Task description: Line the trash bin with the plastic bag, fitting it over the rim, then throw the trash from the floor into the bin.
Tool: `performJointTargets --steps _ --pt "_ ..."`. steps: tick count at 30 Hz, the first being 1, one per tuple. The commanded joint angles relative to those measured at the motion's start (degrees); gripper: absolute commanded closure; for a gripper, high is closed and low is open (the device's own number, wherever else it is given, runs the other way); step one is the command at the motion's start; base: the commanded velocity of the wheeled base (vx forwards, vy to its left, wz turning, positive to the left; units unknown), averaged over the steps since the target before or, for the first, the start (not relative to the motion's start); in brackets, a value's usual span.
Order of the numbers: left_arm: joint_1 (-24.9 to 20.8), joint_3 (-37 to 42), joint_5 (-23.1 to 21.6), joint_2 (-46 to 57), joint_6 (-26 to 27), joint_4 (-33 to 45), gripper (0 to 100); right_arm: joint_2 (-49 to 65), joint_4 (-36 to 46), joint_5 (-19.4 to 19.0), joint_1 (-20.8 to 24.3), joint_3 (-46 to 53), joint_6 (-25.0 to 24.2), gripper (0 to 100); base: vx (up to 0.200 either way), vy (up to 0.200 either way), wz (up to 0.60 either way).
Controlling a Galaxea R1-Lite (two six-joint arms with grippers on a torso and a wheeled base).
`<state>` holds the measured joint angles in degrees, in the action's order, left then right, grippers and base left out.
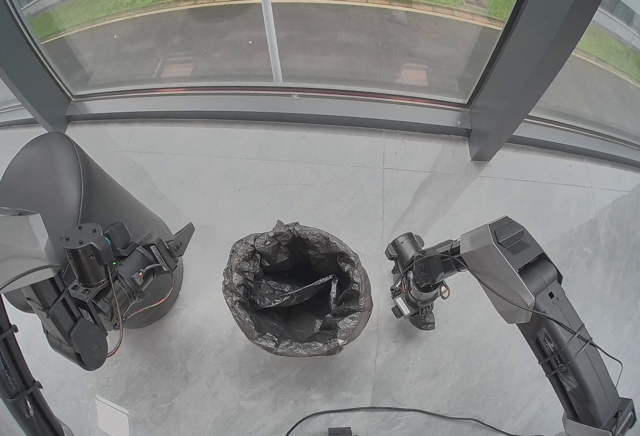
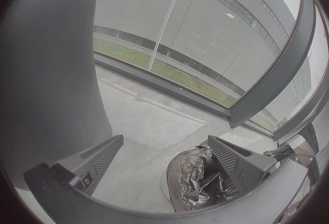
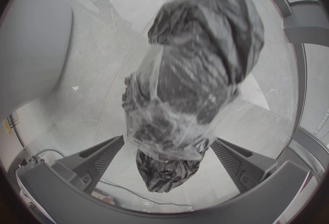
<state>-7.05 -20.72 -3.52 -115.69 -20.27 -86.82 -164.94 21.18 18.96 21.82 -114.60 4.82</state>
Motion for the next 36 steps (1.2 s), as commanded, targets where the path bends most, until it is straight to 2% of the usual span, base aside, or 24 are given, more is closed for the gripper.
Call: performJointTargets --steps 1,6,7,23,26,30,33,36 --pt "0.01 -0.02 0.01 0.02 -0.03 -0.01 0 0.41 -1.05 0.12 0.24 0.01 0.19 0 0.0 0.0 0.0" --pt "0.01 -0.02 0.01 0.11 -0.03 -0.01 0 0.5 -1.49 0.12 0.94 0.01 0.19 0 0.0 0.0 0.0" --pt "0.01 -0.02 0.01 0.11 -0.03 -0.01 0 0.5 -1.49 0.12 0.94 0.01 0.19 100 0.0 0.0 0.0" --pt "0.01 -0.02 0.01 0.2 -0.03 -0.01 0 0.76 -1.4 0.2 2.26 0.01 0.81 100 0.0 0.0 0.0" --pt "0.01 0.07 0.01 0.38 -0.03 -0.01 0 3.13 -0.7 0.56 2.52 0.01 1.25 100 0.0 0.0 0.0" --pt "0.01 0.16 0.01 1.61 -0.12 -0.01 0 7.97 2.38 0.82 3.4 0.01 5.12 100 0.0 0.0 0.0" --pt "0.01 0.6 0.01 3.1 -0.12 -0.01 0 11.13 4.4 0.91 4.28 0.01 5.47 100 0.0 0.0 0.0" --pt "-0.16 1.39 -0.08 6.26 -0.12 0.07 0 17.55 8.0 2.75 7.27 0.01 5.64 100 0.0 0.0 0.0"
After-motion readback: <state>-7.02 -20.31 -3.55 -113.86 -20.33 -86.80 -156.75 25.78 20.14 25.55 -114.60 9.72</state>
